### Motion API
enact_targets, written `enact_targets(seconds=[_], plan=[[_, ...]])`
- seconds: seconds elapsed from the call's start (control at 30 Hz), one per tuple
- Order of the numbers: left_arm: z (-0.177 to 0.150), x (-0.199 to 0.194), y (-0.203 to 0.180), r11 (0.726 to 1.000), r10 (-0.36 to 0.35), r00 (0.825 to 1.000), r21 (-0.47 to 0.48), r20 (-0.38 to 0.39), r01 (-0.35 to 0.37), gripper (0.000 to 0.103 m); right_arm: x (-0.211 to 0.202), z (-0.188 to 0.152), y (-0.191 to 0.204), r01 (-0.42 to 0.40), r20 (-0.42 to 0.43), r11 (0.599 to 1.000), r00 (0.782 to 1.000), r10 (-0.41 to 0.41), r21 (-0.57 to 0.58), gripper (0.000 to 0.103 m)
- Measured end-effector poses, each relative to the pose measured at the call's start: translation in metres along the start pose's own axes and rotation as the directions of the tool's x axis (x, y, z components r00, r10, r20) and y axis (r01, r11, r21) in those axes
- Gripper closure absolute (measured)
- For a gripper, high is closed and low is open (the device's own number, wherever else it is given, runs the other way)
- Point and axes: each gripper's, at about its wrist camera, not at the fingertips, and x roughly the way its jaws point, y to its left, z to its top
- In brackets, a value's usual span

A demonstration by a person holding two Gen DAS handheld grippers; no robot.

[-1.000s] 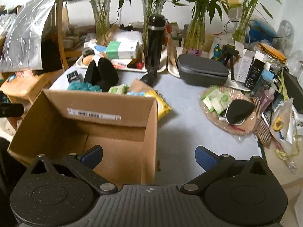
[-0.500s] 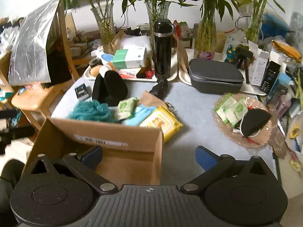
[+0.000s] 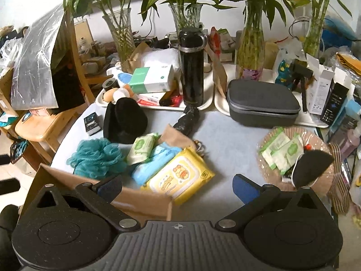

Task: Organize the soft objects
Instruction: 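Lower the right gripper onto the yellow wipes pack and close it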

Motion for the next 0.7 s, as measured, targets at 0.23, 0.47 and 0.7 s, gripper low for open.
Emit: enact_targets(seconds=[0.23,0.47,0.7], plan=[[-0.006,0.007,0.008,1.0,0.004,1.0,0.002,0.005,-0.004,0.0,0.036,0.016,-0.022,-0.003,-0.039,1.0,0.999,0.003,0.01,0.0],[-0.014,0.013,0.018,0.999,-0.017,1.0,-0.042,-0.007,0.017,0.0,0.085,0.019,-0.043,-0.053,-0.113,0.998,0.992,0.058,0.047,0.0],[-0.017,0.017,0.024,0.997,-0.039,0.999,-0.07,-0.001,0.039,0.0,0.152,0.012,-0.076,-0.098,-0.219,0.964,0.964,0.154,0.248,0.001]])
